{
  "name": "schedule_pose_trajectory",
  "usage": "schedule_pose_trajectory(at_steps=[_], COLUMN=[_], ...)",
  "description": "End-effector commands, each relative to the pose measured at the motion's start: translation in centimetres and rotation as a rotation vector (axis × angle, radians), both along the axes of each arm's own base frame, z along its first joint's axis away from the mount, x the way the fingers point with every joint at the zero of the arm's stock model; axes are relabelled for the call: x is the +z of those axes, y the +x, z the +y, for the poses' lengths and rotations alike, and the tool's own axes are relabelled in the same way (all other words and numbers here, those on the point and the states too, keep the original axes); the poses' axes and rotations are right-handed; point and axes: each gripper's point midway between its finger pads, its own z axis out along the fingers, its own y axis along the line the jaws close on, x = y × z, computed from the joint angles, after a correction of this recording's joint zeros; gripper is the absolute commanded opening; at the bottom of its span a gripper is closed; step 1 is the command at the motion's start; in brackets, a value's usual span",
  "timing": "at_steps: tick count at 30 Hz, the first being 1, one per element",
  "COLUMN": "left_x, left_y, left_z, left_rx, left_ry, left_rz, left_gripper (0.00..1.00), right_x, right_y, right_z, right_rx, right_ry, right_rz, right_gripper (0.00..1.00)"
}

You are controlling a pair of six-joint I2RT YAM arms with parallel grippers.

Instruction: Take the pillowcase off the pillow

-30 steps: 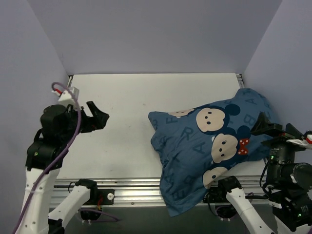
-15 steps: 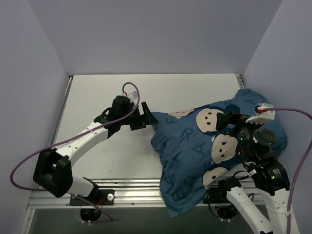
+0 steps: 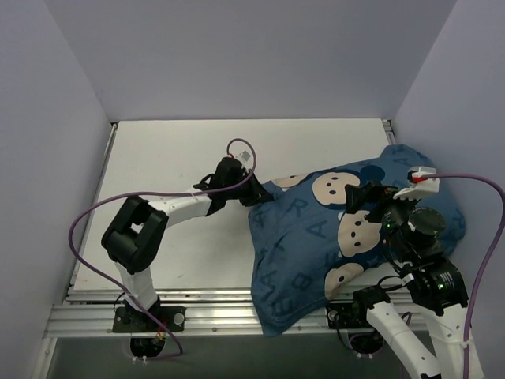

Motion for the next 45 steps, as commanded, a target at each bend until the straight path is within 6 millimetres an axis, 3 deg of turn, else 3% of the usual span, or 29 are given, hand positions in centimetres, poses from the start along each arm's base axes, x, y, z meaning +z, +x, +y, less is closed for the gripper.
schedule_pose_trajectory(at_steps=[1,2,3,5,6,7,8,10,13,16,20,23,24,27,30,31,32,34,35,38,39,41,45], left_x=[3.4,3.6,5.1,4.5,6.2,5.8,5.0,5.8,6.1,5.9,5.0,5.5,6.0,7.8,10.2,10.7,12.8,13.6,15.0,15.7,15.7,15.2,11.9], left_y=[1.5,2.3,2.8,2.9,3.9,4.0,3.7,3.1,0.5,-2.7,-6.8,-10.4,-11.9,-14.7,-16.1,-15.8,-15.4,-14.2,-13.5,-10.7,-9.0,-7.5,-3.9], left_z=[1.1,2.5,3.9,7.3,10.4,12.8,15.1,20.8,25.8,28.1,27.6,25.6,25.1,23.5,23.0,23.6,23.8,25.0,25.1,24.4,23.5,22.4,19.3], left_rx=[0.048,0.080,0.119,0.184,0.259,0.315,0.361,0.487,0.576,0.609,0.541,0.424,0.384,0.275,0.193,0.189,0.198,0.218,0.230,0.229,0.220,0.196,0.149], left_ry=[-0.039,-0.026,-0.024,0.023,0.022,0.066,0.102,0.195,0.300,0.386,0.380,0.323,0.309,0.302,0.327,0.371,0.376,0.466,0.470,0.506,0.502,0.495,0.461], left_rz=[-0.116,-0.120,-0.151,-0.132,-0.159,-0.144,-0.126,-0.136,-0.119,-0.103,-0.046,-0.039,-0.047,-0.086,-0.154,-0.192,-0.244,-0.285,-0.323,-0.359,-0.368,-0.356,-0.312], left_gripper=[0.02,0.02,0.02,0.02,0.02,0.02,0.02,0.02,0.02,0.02,0.15,0.41,0.59,0.80,0.87,0.90,0.90,0.90,0.90,0.90,0.90,0.90,0.90], right_x=[-0.4,-0.5,-0.7,-0.6,-0.7,-0.8,-1.0,-1.4,-2.2,-3.0,-4.4,-6.6,-7.2,-9.9,-12.2,-12.7,-13.3,-14.7,-15.7,-17.4,-17.5,-18.3,-18.8], right_y=[0.3,0.4,0.6,0.8,1.0,1.1,1.3,1.7,2.4,3.2,4.5,5.8,6.0,6.7,7.1,7.1,7.1,6.9,7.0,6.9,7.1,7.2,8.5], right_z=[0.5,0.5,0.6,0.9,1.1,1.1,1.2,1.2,1.3,1.7,2.8,4.2,4.6,5.1,5.4,5.7,5.8,5.5,5.0,4.9,5.1,5.5,7.4], right_rx=[0.023,0.026,0.028,0.038,0.044,0.041,0.041,0.032,0.011,0.008,0.031,0.079,0.092,0.085,0.068,0.074,0.073,0.032,0.001,-0.008,-0.002,0.014,0.091], right_ry=[-0.013,-0.013,-0.013,-0.008,-0.006,0.000,0.000,0.014,0.035,0.065,0.080,0.077,0.076,0.080,0.100,0.120,0.125,0.138,0.123,0.101,0.109,0.122,0.165], right_rz=[0.004,0.004,0.012,0.011,0.016,0.020,0.026,0.038,0.065,0.093,0.148,0.229,0.250,0.346,0.407,0.420,0.435,0.489,0.520,0.560,0.549,0.557,0.539], right_gripper=[1.00,1.00,1.00,1.00,1.00,1.00,1.00,1.00,1.00,1.00,1.00,1.00,1.00,1.00,1.00,1.00,1.00,1.00,1.00,1.00,1.00,1.00,1.00])
